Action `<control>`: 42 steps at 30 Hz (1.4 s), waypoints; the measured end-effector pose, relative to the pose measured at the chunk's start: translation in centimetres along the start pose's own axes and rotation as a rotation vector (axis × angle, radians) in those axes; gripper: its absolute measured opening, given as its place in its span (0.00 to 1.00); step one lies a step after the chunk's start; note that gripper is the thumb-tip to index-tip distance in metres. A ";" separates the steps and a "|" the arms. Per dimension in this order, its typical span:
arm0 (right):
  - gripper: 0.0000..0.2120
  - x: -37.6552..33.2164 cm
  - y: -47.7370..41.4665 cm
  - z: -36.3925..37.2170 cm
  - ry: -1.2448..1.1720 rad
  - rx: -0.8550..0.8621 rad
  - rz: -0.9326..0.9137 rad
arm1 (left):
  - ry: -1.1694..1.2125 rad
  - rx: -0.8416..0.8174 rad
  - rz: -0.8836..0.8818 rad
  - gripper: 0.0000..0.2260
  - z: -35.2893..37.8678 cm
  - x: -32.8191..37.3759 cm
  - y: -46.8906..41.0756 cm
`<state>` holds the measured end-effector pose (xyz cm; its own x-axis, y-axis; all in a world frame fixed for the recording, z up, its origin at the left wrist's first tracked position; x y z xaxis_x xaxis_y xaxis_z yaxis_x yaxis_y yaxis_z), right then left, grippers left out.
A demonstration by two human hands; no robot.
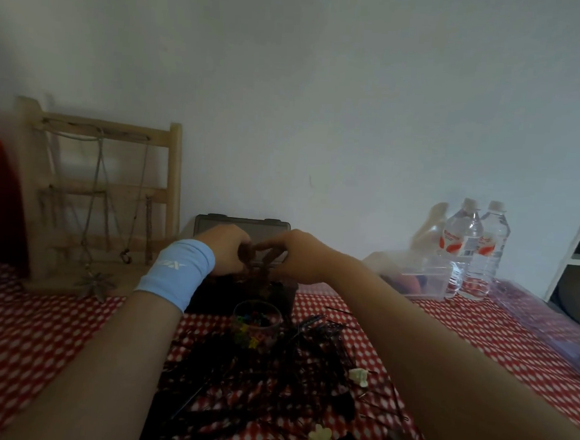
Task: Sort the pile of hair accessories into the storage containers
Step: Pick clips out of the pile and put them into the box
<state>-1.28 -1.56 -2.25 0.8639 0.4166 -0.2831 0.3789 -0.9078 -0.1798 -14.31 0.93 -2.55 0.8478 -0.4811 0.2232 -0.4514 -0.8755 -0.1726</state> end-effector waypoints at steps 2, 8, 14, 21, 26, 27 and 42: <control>0.24 0.3 -0.3 0.1 0.006 0.028 0.008 | 0.040 -0.004 -0.001 0.16 -0.1 -0.4 -0.1; 0.12 1.3 1.0 1.7 0.052 -0.053 0.032 | 0.023 -0.147 -0.014 0.15 0.9 -0.5 0.0; 0.11 2.2 4.7 -0.5 -0.020 0.077 0.007 | 0.013 -0.146 -0.008 0.16 1.2 0.9 0.1; 0.06 3.9 11.3 -1.5 -0.012 -0.159 0.097 | 0.002 -0.049 0.225 0.08 0.7 9.6 1.6; 0.06 4.0 14.8 0.0 0.060 -0.381 0.111 | -0.014 -0.239 0.354 0.08 3.0 15.3 4.7; 0.07 4.0 14.8 0.2 0.087 -0.383 0.117 | -0.016 -0.268 0.367 0.08 3.3 15.5 5.1; 0.10 3.6 17.9 -1.4 0.016 -0.140 0.148 | 0.139 -0.270 0.332 0.11 6.9 15.2 11.1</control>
<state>9.01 -16.37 -5.17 0.9181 0.2788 -0.2816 0.2894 -0.9572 -0.0042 -4.56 -15.81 -7.73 0.6080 -0.7232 0.3277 -0.7644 -0.6447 -0.0043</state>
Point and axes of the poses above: each hand's wrist, its own y-axis away from the middle knuckle, its own z-axis out of the palm, x = y × z, the point moved 6 cm from there along -y, towards the middle knuckle, and after that the axes turned 1 degree about x, right-handed, at the moved point
